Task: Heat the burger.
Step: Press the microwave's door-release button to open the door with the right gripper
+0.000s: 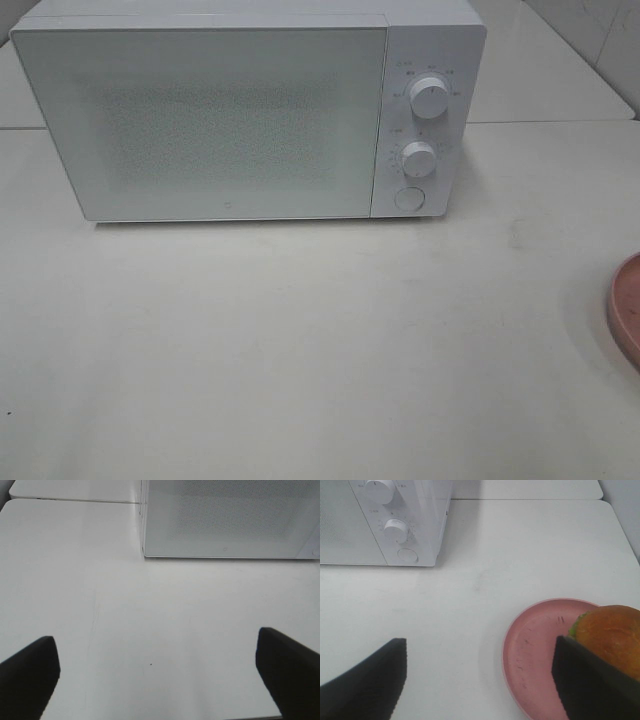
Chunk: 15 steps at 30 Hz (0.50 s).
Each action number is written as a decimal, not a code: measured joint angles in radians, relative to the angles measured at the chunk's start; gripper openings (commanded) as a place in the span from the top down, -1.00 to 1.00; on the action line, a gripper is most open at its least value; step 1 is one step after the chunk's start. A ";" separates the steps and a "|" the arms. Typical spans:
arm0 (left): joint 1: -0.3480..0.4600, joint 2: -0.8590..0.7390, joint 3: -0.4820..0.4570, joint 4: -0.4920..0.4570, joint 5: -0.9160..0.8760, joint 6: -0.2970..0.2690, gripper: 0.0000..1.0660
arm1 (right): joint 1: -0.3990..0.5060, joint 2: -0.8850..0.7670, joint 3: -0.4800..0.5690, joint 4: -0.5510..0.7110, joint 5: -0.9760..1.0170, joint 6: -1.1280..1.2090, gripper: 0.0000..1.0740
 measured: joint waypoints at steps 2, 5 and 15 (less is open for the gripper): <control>0.000 0.000 0.000 0.000 0.000 0.000 -0.88 | 0.000 0.016 0.000 0.000 -0.016 0.002 -0.45; 0.000 0.000 0.000 0.000 0.000 0.000 -0.88 | 0.000 0.075 0.000 0.000 -0.064 0.006 -0.44; 0.000 0.000 0.000 0.000 0.000 0.000 -0.88 | 0.000 0.277 0.000 0.000 -0.236 0.010 -0.42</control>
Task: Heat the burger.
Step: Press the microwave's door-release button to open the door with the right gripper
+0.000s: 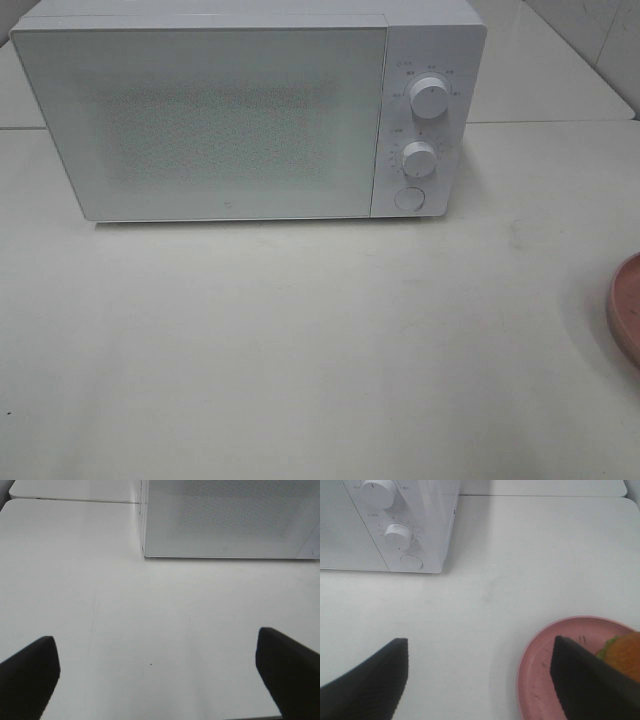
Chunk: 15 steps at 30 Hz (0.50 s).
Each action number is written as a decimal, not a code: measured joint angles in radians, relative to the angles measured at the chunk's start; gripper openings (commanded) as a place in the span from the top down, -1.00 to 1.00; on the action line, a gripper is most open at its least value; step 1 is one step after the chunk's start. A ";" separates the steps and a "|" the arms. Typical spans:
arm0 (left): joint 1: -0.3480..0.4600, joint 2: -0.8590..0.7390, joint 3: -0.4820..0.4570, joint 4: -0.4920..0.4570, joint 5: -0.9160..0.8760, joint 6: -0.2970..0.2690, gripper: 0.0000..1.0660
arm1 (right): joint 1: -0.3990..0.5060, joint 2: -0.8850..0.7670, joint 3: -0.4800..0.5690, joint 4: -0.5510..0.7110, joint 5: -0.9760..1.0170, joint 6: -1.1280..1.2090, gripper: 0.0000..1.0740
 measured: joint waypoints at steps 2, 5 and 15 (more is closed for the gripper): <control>0.000 0.000 0.000 0.000 0.000 0.000 -0.88 | 0.000 0.056 0.000 0.000 -0.056 0.002 -0.42; 0.000 0.000 0.000 0.000 0.000 0.000 -0.88 | 0.000 0.111 0.000 0.000 -0.118 0.002 -0.42; 0.000 0.000 0.000 0.000 0.000 0.000 -0.88 | 0.000 0.272 0.000 0.001 -0.299 0.002 -0.42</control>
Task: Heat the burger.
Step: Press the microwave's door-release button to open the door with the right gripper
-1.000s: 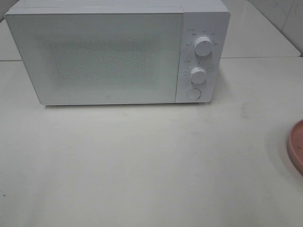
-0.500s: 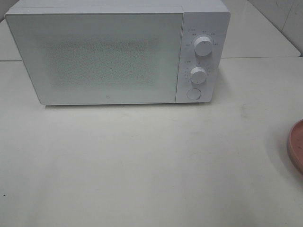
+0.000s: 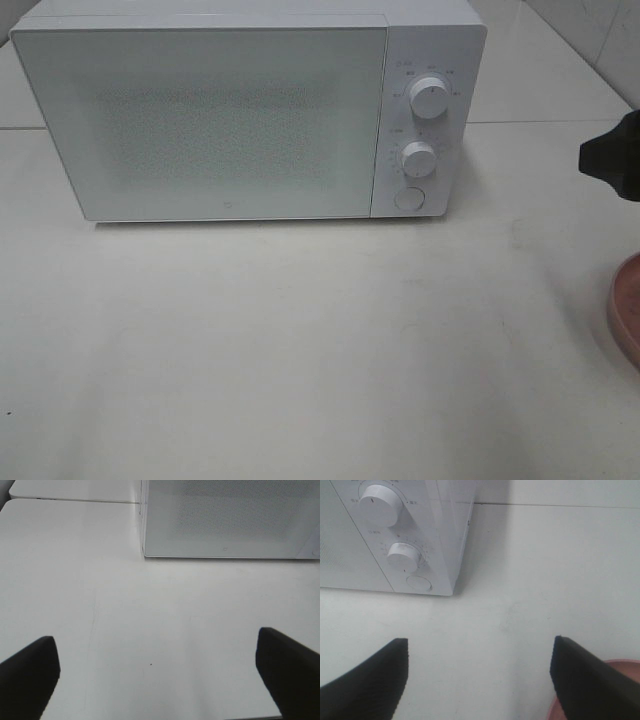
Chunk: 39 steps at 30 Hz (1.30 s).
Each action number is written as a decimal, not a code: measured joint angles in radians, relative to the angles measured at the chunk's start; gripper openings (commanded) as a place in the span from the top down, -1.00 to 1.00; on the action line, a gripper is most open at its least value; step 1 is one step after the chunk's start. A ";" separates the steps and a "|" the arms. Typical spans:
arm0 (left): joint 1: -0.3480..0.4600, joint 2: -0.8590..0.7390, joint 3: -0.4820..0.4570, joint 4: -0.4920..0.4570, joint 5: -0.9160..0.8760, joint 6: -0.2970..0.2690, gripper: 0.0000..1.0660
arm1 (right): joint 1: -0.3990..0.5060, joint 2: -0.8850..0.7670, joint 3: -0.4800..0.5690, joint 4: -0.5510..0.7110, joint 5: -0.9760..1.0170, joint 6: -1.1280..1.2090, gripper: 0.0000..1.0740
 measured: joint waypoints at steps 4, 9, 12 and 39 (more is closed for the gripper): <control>0.000 0.000 0.000 0.000 0.000 0.000 -0.88 | 0.000 0.085 0.000 0.001 -0.111 0.005 -0.42; 0.000 0.000 0.000 0.000 0.000 0.000 -0.88 | 0.000 0.146 0.000 0.001 -0.216 0.010 -0.42; 0.000 0.000 0.000 0.000 0.000 0.000 -0.88 | 0.000 0.206 0.000 0.001 -0.332 0.012 -0.42; 0.000 0.000 0.000 0.000 0.000 0.000 -0.88 | 0.246 0.495 0.156 0.602 -1.097 -0.487 -0.42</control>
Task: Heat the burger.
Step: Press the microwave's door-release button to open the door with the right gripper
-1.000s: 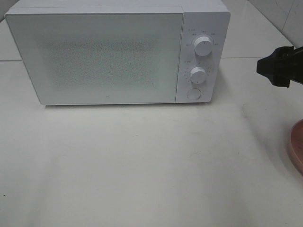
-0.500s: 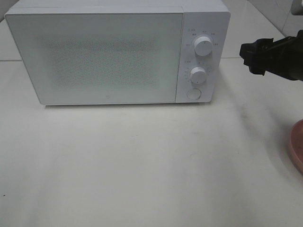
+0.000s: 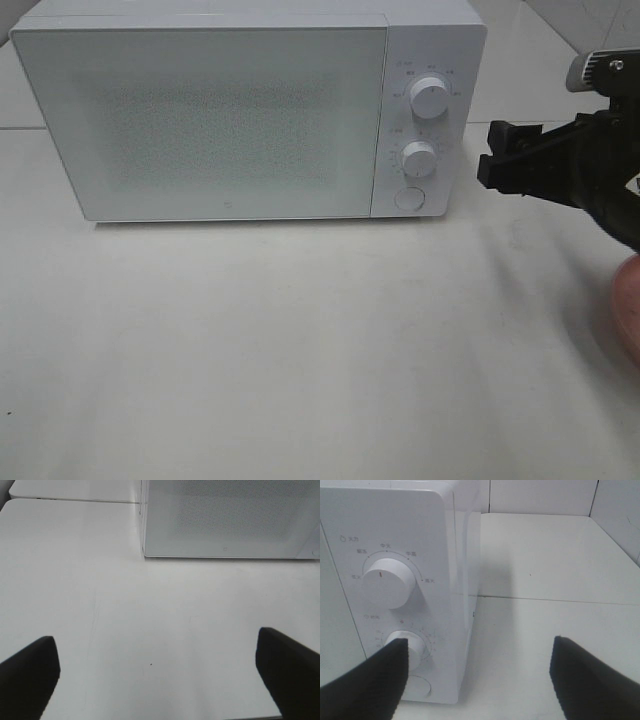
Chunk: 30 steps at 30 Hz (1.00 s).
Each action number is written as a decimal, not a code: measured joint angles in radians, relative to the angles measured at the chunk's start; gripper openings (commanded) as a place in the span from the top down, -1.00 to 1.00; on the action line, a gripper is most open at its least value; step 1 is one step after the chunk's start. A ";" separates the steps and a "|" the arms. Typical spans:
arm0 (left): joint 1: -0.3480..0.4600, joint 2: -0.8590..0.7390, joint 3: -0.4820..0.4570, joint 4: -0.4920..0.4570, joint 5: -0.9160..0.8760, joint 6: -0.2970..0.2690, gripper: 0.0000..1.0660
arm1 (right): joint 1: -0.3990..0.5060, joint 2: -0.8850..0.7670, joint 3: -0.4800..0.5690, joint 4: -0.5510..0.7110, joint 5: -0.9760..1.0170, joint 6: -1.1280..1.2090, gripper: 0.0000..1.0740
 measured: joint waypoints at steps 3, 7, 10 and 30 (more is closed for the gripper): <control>0.000 0.000 0.000 0.000 0.000 0.000 -0.88 | 0.045 0.029 0.003 0.021 -0.044 -0.004 -0.42; 0.000 0.000 0.000 0.000 0.000 0.000 -0.88 | 0.092 0.059 0.003 0.050 -0.083 -0.007 -0.42; 0.000 0.000 0.000 0.000 0.000 0.000 -0.88 | 0.155 0.095 0.003 0.143 -0.144 -0.013 -0.42; 0.000 0.000 0.000 0.000 0.000 0.000 -0.88 | 0.394 0.252 0.004 0.411 -0.275 -0.039 -0.42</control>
